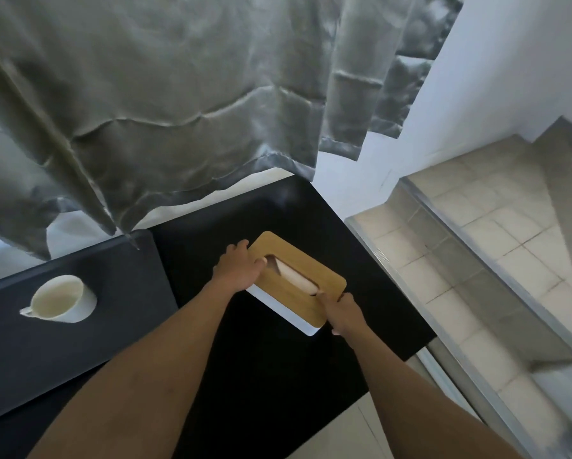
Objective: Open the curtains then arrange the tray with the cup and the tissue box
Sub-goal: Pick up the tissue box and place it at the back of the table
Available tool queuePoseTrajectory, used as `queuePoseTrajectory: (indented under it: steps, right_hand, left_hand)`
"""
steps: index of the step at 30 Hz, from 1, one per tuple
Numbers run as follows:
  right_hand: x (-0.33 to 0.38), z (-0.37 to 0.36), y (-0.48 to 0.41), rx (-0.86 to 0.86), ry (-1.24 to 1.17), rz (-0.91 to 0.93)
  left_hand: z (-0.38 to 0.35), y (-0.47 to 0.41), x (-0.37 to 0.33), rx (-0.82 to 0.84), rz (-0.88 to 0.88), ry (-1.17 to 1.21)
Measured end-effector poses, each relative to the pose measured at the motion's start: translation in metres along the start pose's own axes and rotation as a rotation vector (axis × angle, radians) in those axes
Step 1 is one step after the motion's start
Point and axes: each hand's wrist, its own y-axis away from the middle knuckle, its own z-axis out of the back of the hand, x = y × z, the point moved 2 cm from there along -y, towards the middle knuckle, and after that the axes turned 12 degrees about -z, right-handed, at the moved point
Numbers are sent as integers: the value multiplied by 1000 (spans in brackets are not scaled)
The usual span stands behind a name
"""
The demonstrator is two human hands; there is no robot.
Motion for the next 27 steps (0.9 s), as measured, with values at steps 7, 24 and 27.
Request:
queuePoseTrajectory:
  steps: [7, 24, 27]
  right_hand:
    - [4, -4, -4, 34, -26, -50]
    - [46, -3, 13, 4, 127, 174]
    - [63, -11, 21, -19, 214, 241]
  left_hand:
    - [-12, -20, 8, 52, -9, 56]
    - [11, 6, 35, -71, 74, 96]
    - [24, 15, 43, -132, 95, 131]
